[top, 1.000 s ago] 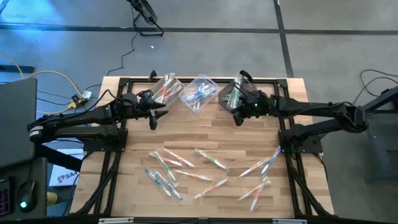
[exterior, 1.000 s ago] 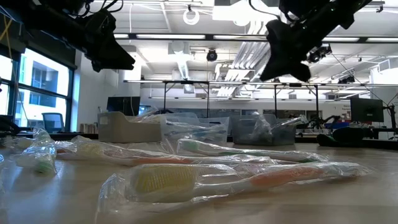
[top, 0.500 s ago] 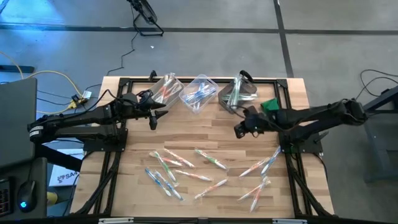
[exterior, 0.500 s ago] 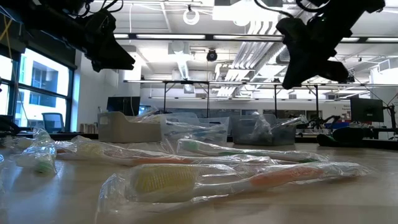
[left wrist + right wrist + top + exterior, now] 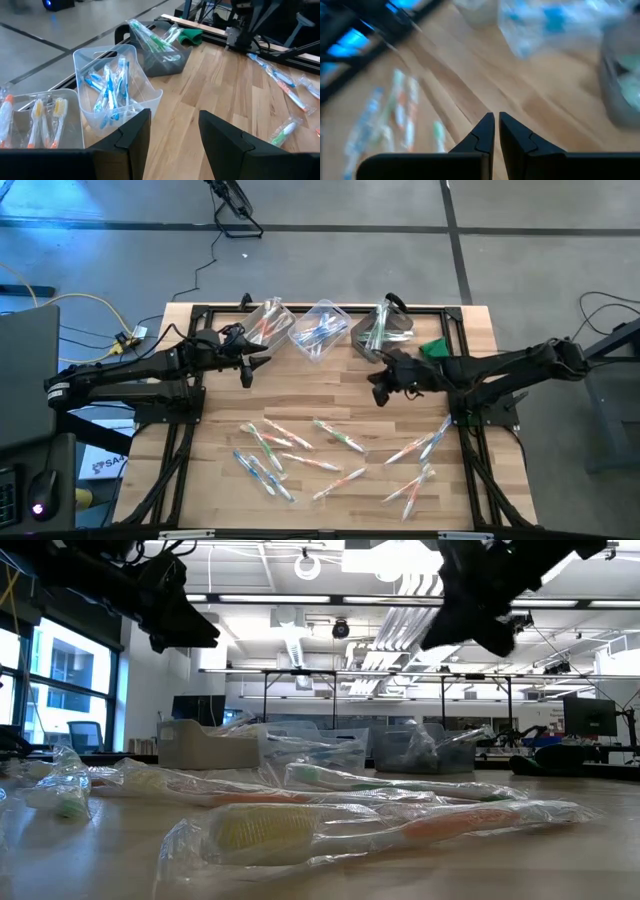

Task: Pick & Place Toothbrushes
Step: Put the orange toothbrush into the white bin

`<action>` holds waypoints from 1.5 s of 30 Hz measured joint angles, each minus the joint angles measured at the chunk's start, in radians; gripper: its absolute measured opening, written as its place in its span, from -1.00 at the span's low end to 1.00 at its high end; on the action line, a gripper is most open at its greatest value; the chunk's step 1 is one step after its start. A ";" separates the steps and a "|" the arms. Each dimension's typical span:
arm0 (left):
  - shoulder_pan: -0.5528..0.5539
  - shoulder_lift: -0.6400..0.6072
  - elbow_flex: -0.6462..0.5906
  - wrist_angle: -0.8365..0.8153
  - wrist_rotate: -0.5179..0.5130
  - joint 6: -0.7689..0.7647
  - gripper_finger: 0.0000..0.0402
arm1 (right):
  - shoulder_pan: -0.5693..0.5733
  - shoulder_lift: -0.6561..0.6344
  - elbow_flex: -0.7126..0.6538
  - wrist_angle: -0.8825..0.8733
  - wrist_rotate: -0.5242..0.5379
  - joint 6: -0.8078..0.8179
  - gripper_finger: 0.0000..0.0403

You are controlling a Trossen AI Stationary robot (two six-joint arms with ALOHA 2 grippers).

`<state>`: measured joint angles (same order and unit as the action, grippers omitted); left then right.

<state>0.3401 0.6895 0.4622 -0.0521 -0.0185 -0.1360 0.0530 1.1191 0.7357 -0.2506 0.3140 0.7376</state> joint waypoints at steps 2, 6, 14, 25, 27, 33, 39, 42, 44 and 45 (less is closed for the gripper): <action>0.000 0.000 0.000 0.000 0.000 0.000 -0.19 | -0.003 0.000 0.000 0.081 -0.017 -0.035 -0.91; 0.000 0.000 0.000 -0.001 0.000 0.000 -0.19 | -0.003 0.000 0.000 0.115 -0.094 0.052 -0.91; 0.000 0.000 0.000 -0.003 0.013 0.000 -0.19 | 0.046 0.000 0.000 -0.105 -0.161 0.394 -0.96; 0.000 0.000 0.000 -0.002 0.016 0.000 -0.19 | 0.154 0.000 0.000 -0.257 -0.338 0.811 -0.99; 0.000 0.000 0.000 -0.002 0.016 0.000 -0.19 | 0.181 0.000 0.000 -0.325 -0.341 0.895 -0.99; 0.000 0.000 0.000 -0.003 0.017 0.000 -0.19 | 0.256 0.000 0.000 -0.526 -0.346 1.145 -0.99; 0.000 0.000 0.000 -0.003 0.017 0.009 -0.19 | 0.301 0.000 0.000 -0.563 -0.369 1.198 -0.99; 0.000 0.000 0.000 -0.003 0.018 0.009 -0.19 | 0.332 0.000 0.000 -0.566 -0.378 1.224 -0.99; 0.000 0.000 0.000 -0.003 0.018 0.010 -0.19 | 0.353 0.001 0.000 -0.579 -0.377 1.274 -0.99; 0.000 0.000 0.000 -0.003 0.018 0.011 -0.19 | 0.363 0.005 0.000 -0.589 -0.374 1.291 -0.99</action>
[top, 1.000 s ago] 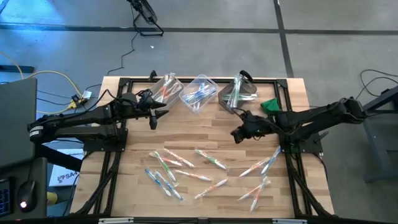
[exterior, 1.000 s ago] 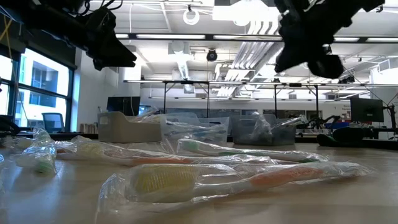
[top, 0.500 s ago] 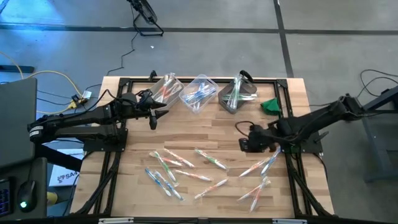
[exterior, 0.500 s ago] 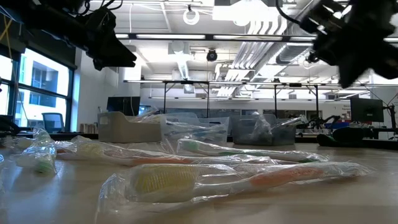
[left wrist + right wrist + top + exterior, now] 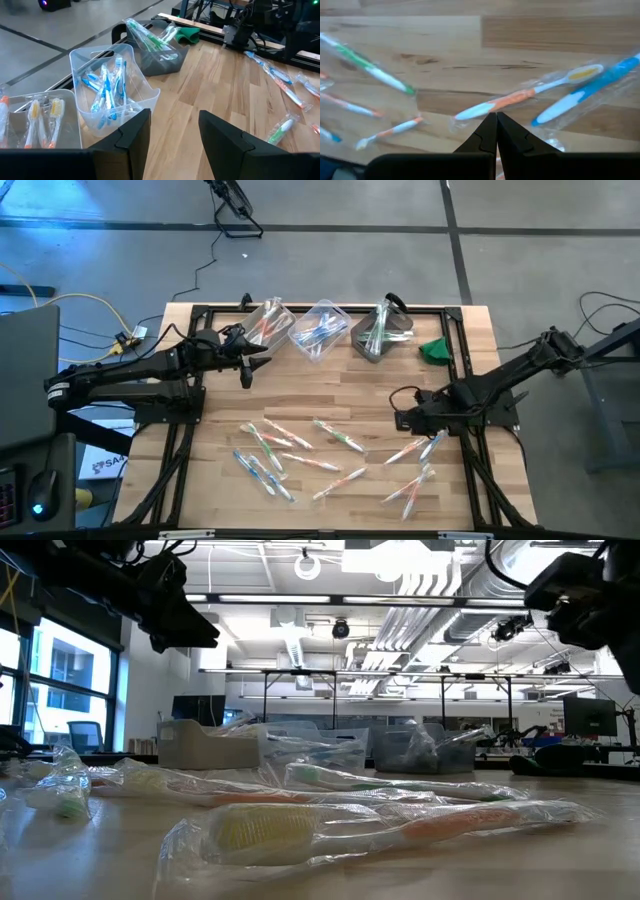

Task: Pick & Place Toothbrushes
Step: Put the orange toothbrush into the white bin

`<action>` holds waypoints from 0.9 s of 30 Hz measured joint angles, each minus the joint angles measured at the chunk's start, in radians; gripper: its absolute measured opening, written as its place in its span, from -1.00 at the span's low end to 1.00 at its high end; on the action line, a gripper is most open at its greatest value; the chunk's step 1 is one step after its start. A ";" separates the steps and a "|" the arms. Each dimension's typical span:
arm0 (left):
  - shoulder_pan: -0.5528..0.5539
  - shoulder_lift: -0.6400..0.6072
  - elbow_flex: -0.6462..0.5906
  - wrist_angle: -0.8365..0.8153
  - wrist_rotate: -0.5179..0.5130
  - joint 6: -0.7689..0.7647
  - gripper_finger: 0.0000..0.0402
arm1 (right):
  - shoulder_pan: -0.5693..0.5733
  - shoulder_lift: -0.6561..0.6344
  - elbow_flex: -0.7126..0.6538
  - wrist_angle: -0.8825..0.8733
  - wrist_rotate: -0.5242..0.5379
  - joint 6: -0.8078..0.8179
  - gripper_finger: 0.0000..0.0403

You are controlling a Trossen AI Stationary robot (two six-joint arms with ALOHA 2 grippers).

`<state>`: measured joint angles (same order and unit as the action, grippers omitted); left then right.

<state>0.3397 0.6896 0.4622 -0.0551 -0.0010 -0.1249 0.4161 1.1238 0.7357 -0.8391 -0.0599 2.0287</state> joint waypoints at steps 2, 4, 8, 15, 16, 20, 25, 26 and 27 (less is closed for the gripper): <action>0.000 0.000 0.000 0.000 0.000 0.014 -0.19 | 0.018 0.013 0.000 -0.003 0.000 -0.003 -0.99; 0.000 0.000 0.000 0.000 0.000 0.048 -0.19 | 0.036 0.032 0.000 -0.004 -0.010 -0.081 -0.99; 0.000 0.000 0.000 0.000 0.000 0.071 -0.19 | 0.056 0.094 0.000 -0.001 -0.029 -0.252 -0.96; 0.000 0.000 0.000 0.000 0.000 0.071 -0.19 | 0.062 0.215 0.000 0.103 -0.038 -0.576 -0.58; 0.000 0.000 0.000 0.000 0.000 0.071 -0.19 | 0.062 0.229 0.000 0.127 -0.050 -0.627 -0.50; 0.000 0.000 0.000 0.000 0.000 0.071 -0.19 | 0.070 0.284 0.000 0.210 -0.131 -0.849 -0.20; 0.000 0.000 0.000 0.000 -0.001 0.069 -0.19 | 0.104 0.351 0.000 0.222 -0.129 -0.972 -0.02; 0.000 0.000 0.000 0.000 -0.003 0.069 -0.19 | 0.109 0.363 0.000 0.219 -0.122 -0.986 -0.01; 0.000 0.000 0.000 0.000 -0.006 0.069 -0.19 | 0.114 0.373 0.000 0.220 -0.117 -1.000 0.00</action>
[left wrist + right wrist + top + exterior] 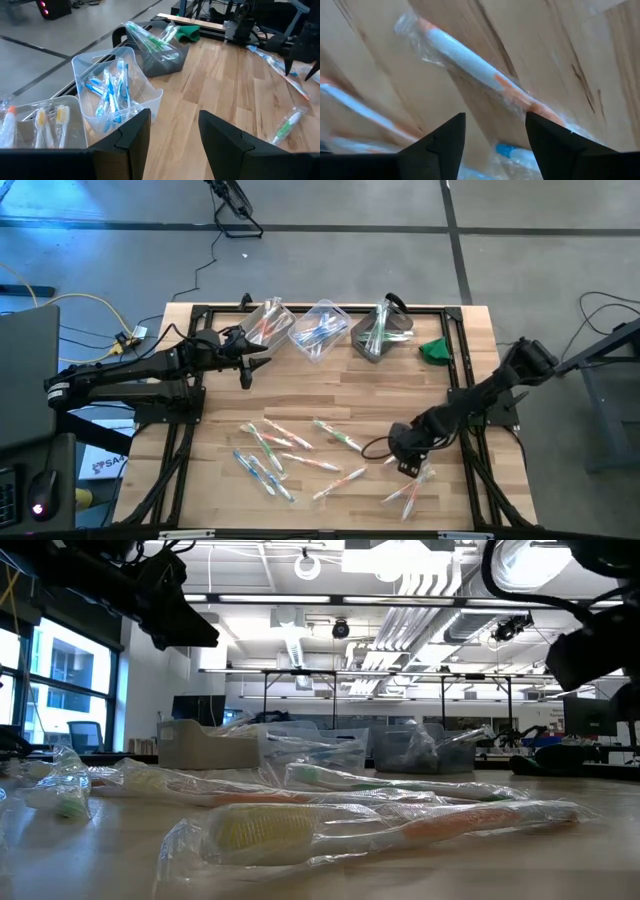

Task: Pick & Place Toothbrushes
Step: Put the orange toothbrush into the white bin

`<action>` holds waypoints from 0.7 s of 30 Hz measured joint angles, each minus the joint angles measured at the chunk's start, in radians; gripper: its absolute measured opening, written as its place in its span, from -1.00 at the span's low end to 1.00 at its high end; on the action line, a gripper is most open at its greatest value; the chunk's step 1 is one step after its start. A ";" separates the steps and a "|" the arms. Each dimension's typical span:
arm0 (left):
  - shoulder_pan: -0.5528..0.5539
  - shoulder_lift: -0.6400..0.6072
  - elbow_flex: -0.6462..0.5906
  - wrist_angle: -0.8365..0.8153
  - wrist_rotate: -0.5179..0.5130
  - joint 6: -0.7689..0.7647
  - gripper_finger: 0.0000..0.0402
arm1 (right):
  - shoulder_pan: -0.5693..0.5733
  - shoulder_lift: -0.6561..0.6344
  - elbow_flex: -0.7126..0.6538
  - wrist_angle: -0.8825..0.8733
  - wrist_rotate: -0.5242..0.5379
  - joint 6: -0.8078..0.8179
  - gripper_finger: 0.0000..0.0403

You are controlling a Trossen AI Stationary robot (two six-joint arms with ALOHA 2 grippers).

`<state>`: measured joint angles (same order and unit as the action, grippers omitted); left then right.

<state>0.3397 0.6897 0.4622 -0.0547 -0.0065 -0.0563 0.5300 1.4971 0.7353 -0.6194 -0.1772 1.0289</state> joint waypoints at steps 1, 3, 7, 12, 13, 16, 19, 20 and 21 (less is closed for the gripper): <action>0.000 0.000 0.000 0.000 0.000 0.000 -0.19 | 0.002 0.007 0.000 0.003 0.005 -0.012 0.01; 0.000 0.000 0.000 0.001 -0.001 0.000 -0.19 | 0.002 0.018 0.000 0.003 0.010 -0.016 0.01; 0.000 0.000 0.000 0.001 -0.003 0.000 -0.19 | -0.010 0.021 0.000 0.011 -0.022 -0.011 -0.01; 0.000 0.000 0.000 0.001 -0.004 -0.004 -0.19 | -0.016 0.021 0.000 0.030 -0.003 -0.046 -0.06; 0.000 0.000 0.000 0.001 -0.004 -0.004 -0.19 | -0.016 0.021 0.000 0.047 0.023 -0.062 -0.06; 0.000 0.000 0.000 0.001 -0.004 -0.004 -0.19 | -0.017 0.021 0.000 0.091 0.111 -0.090 -0.08; 0.000 0.000 0.000 0.001 -0.004 -0.004 -0.19 | -0.036 0.021 0.000 0.127 0.173 -0.067 -0.09; 0.000 0.000 0.000 0.001 -0.004 -0.004 -0.19 | -0.048 0.021 0.000 0.137 0.174 -0.056 -0.09; 0.000 0.000 0.000 0.001 -0.004 -0.004 -0.19 | -0.062 0.021 0.000 0.151 0.163 -0.046 -0.09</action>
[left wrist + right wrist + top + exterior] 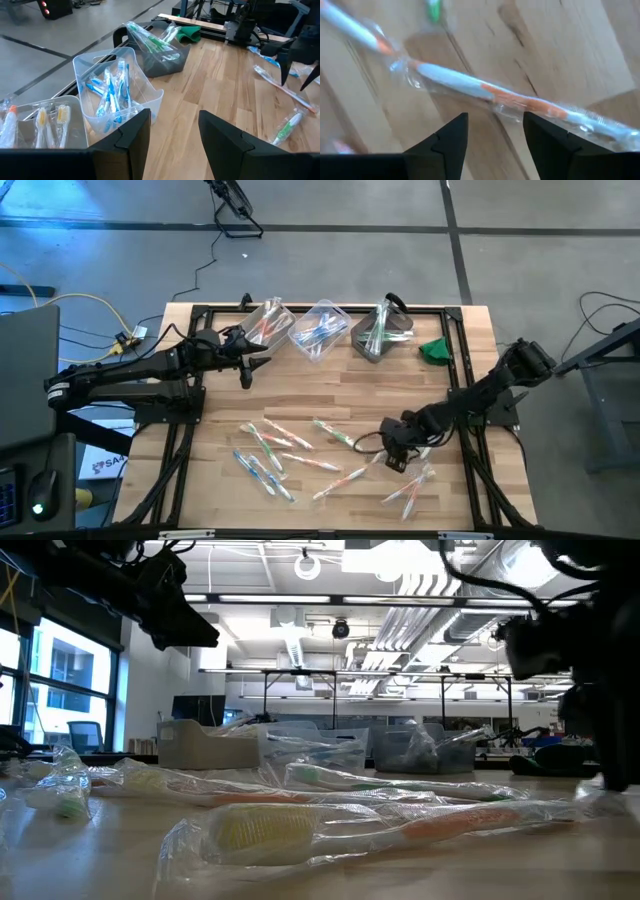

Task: Pick & Place Toothbrushes
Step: Put the orange toothbrush into the white bin

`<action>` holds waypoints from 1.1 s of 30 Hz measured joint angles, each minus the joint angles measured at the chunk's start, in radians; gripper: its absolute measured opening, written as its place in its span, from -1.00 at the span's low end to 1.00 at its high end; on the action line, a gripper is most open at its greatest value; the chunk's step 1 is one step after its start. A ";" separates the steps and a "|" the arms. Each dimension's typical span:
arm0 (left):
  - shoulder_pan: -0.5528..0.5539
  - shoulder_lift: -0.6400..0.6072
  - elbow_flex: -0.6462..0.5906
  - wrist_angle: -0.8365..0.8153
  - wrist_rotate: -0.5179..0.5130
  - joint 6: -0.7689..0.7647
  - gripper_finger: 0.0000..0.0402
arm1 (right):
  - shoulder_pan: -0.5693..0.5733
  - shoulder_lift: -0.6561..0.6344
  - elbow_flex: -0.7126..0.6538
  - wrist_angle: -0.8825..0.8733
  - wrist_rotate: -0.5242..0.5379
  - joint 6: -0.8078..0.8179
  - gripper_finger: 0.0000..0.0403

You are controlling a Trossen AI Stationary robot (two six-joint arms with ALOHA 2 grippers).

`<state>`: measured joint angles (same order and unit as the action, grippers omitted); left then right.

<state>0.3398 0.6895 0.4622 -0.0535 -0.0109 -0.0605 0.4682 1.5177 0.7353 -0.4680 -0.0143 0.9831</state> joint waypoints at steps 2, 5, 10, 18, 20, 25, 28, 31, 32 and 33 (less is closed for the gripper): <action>0.000 0.000 0.000 0.000 0.000 0.000 -0.19 | -0.033 -0.002 0.000 0.024 -0.079 0.011 -0.09; 0.000 0.000 0.000 0.000 0.000 0.000 -0.19 | -0.095 -0.014 0.003 0.059 -0.271 0.033 -0.13; 0.000 0.000 0.000 0.000 0.000 0.000 -0.19 | -0.187 -0.014 0.056 0.111 -0.500 0.060 -0.25; 0.000 0.000 0.000 -0.001 0.000 0.000 -0.19 | -0.248 -0.015 0.145 0.112 -0.525 -0.138 -0.49; 0.000 0.000 0.000 0.000 0.000 0.001 -0.19 | -0.245 -0.014 0.144 0.081 -0.479 -0.200 -0.55; 0.000 0.000 0.000 0.000 -0.001 0.001 -0.19 | -0.218 -0.014 0.144 -0.025 -0.358 -0.366 -0.66; 0.000 0.000 0.000 0.000 -0.001 0.003 -0.19 | -0.197 -0.014 0.143 -0.072 -0.263 -0.448 -0.71; 0.000 0.000 0.000 0.000 -0.001 0.003 -0.19 | -0.175 -0.014 0.143 -0.106 -0.162 -0.547 -0.74; 0.000 0.000 0.000 0.000 -0.001 0.003 -0.19 | -0.168 -0.014 0.143 -0.114 -0.129 -0.579 -0.74; 0.000 0.000 0.000 0.000 -0.001 0.003 -0.19 | -0.163 -0.014 0.143 -0.124 -0.099 -0.611 -0.74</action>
<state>0.3401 0.6895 0.4622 -0.0540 -0.0116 -0.0570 0.3057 1.5035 0.8787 -0.5918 -0.1128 0.3719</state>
